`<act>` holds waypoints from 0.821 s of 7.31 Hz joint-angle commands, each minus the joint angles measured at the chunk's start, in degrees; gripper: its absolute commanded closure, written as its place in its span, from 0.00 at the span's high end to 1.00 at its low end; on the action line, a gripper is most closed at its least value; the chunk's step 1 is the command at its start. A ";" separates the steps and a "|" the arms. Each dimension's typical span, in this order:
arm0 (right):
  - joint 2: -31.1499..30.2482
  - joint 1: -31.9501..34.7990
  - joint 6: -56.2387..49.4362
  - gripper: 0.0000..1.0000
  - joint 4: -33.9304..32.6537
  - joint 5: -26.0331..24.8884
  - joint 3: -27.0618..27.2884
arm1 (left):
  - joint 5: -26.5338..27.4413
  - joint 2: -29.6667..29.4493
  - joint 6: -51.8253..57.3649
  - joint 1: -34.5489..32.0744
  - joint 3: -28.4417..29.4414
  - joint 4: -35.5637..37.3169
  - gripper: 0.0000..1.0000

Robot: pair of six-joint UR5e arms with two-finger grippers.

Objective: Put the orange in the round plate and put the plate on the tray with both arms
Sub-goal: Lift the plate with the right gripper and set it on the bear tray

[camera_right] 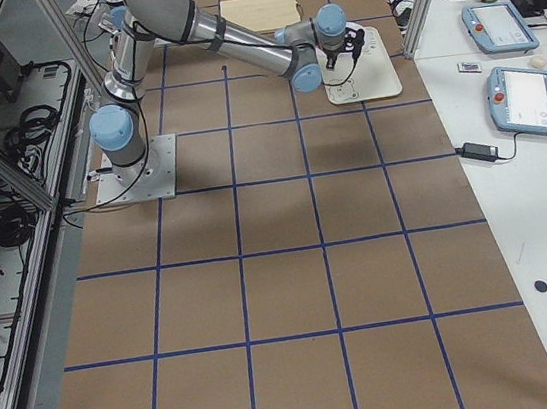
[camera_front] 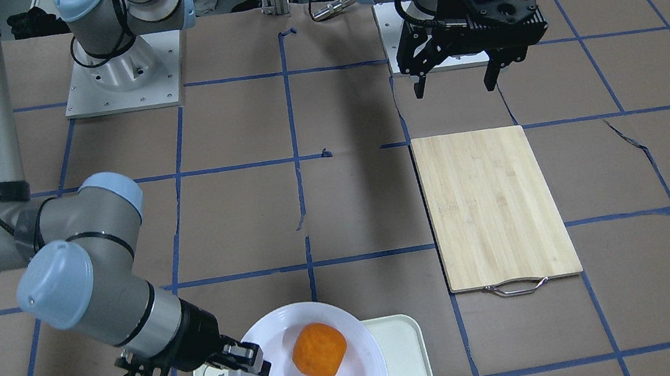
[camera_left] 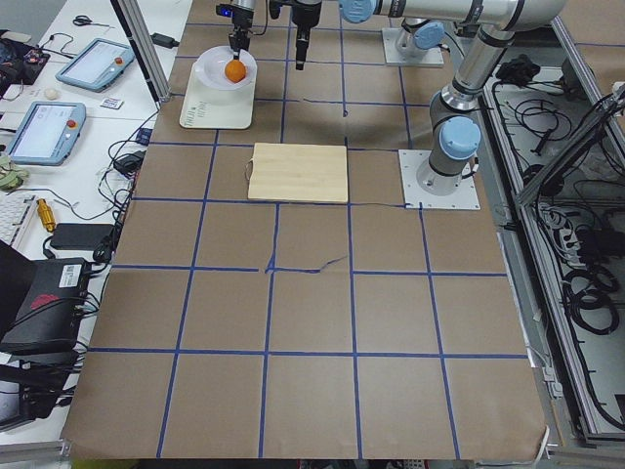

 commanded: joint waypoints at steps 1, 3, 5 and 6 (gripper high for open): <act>5.70 0.00 0.88 0.08 -0.12 0.12 -5.42 | 0.00 0.00 0.11 -0.01 0.00 0.00 1.00; 6.50 0.00 0.62 0.10 -0.21 -0.75 -4.80 | 0.00 0.00 0.03 -0.01 0.00 0.00 1.00; 6.50 0.00 1.06 0.24 -0.12 -0.76 -2.97 | 0.09 0.00 0.11 -0.01 0.00 0.00 1.00; 6.33 -0.17 1.06 0.30 -0.20 -0.76 -2.70 | 0.09 0.00 0.11 -0.01 0.00 0.00 1.00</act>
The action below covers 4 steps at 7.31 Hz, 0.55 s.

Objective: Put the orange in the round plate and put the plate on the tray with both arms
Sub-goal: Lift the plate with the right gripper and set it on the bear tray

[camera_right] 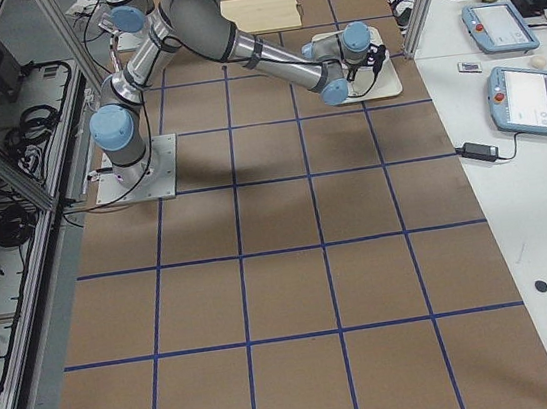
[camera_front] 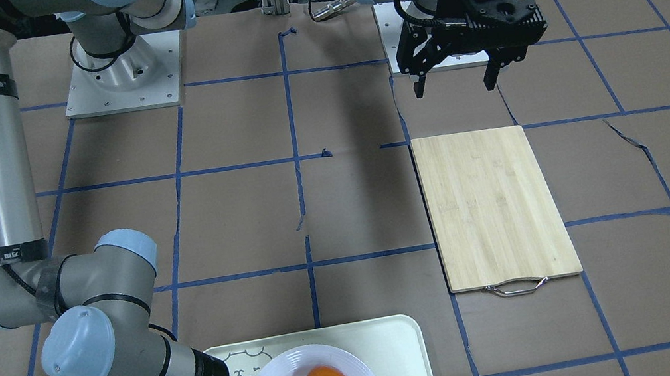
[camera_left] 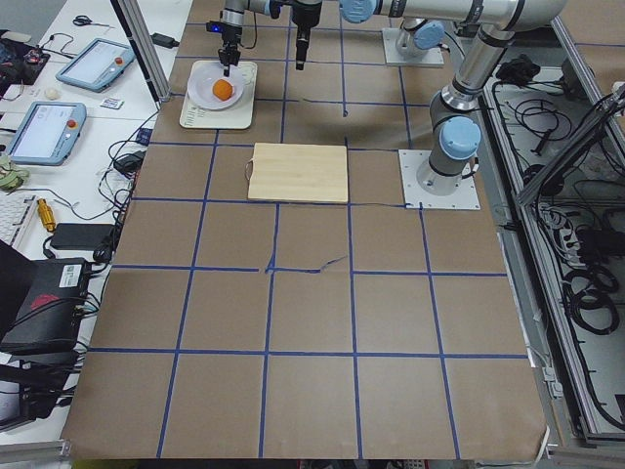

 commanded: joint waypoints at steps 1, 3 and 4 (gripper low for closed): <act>-0.89 -1.27 -0.46 0.43 -0.06 -0.14 0.27 | -0.08 0.00 0.01 0.09 0.00 0.00 1.00; -4.48 -5.13 -6.59 0.60 0.20 -9.11 0.71 | 0.01 0.00 0.01 0.00 0.00 0.00 1.00; -6.41 -5.14 -8.62 0.72 0.46 -15.46 0.45 | 0.01 0.00 0.01 0.09 0.00 0.00 1.00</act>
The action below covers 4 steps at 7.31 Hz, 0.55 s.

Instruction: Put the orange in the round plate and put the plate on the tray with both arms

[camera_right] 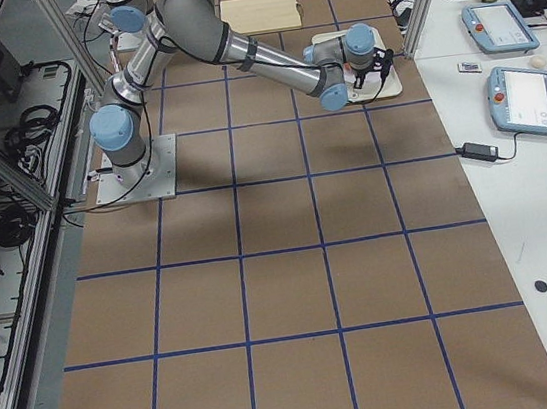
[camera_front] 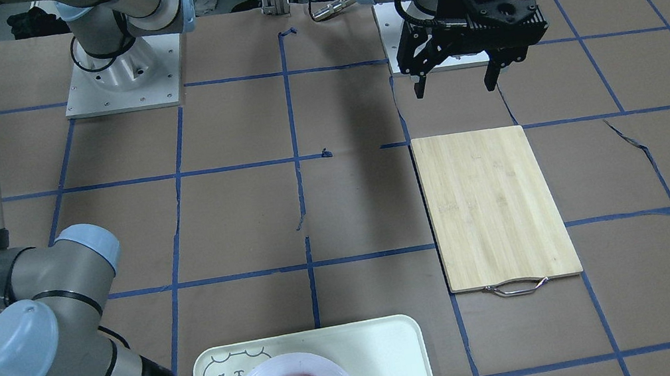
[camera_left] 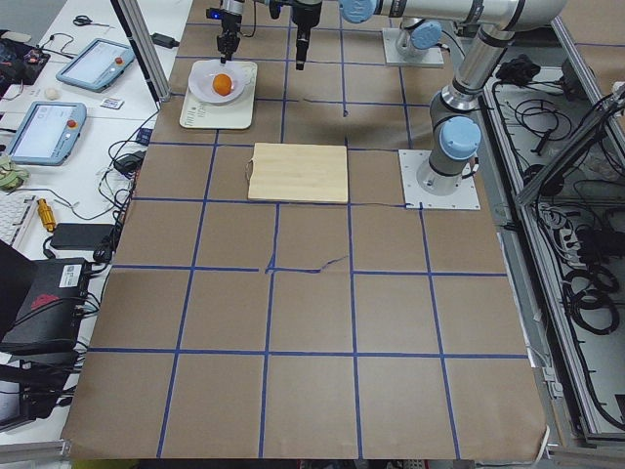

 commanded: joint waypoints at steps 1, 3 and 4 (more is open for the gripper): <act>-4.22 -0.78 -8.39 0.93 2.88 -9.97 0.42 | -0.06 0.00 0.00 -0.05 0.00 0.00 1.00; -9.91 -0.08 -15.28 1.00 8.75 -20.06 0.16 | -0.06 0.00 0.00 0.03 -0.09 0.00 1.00; -13.95 1.57 -16.17 1.00 14.62 -21.84 -0.10 | -0.06 0.00 0.09 -0.05 -0.09 0.00 1.00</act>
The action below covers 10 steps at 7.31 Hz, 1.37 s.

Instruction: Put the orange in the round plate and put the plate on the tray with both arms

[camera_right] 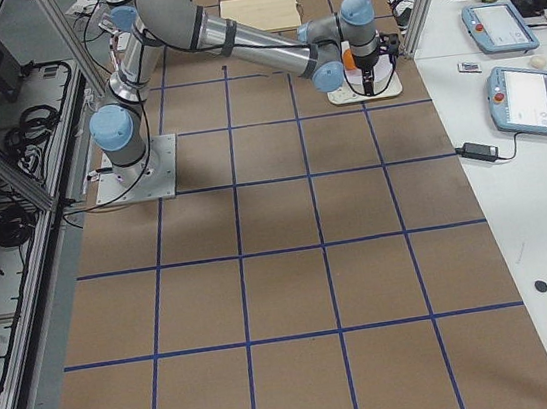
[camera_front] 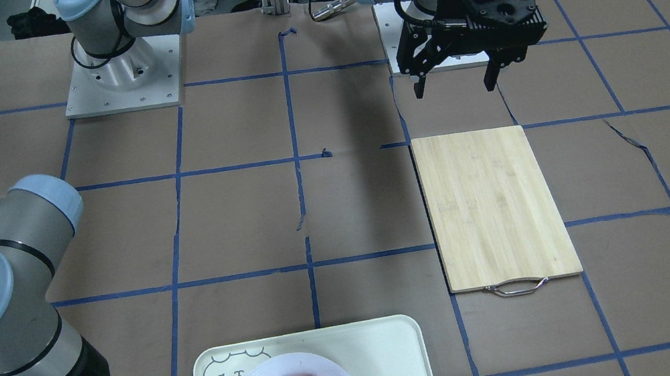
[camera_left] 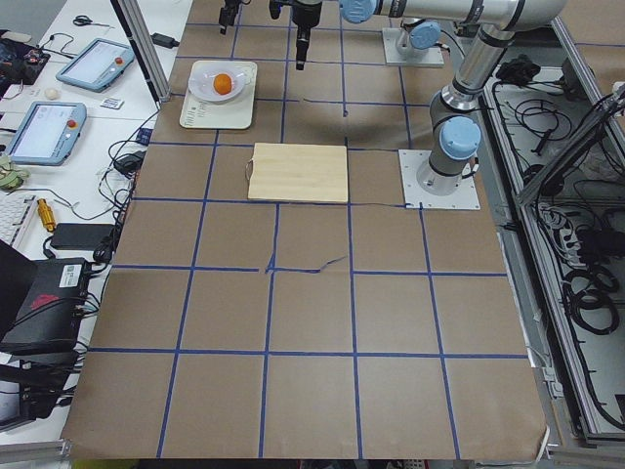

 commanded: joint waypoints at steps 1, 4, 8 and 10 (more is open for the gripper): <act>-8.25 5.21 -2.11 1.00 10.87 -11.77 -0.25 | 0.00 0.00 0.07 -0.03 -0.02 0.00 1.00; -21.87 9.30 -2.10 1.00 32.82 -7.52 0.62 | 0.17 -0.09 0.15 -0.03 -0.02 0.00 1.00; -25.42 5.70 -12.56 1.00 34.92 -7.02 3.16 | 0.09 -0.44 0.15 -0.12 0.16 0.00 1.00; -25.69 5.52 -12.39 1.00 34.92 -6.84 3.44 | 0.35 -1.23 -0.28 -0.21 0.95 -0.78 1.00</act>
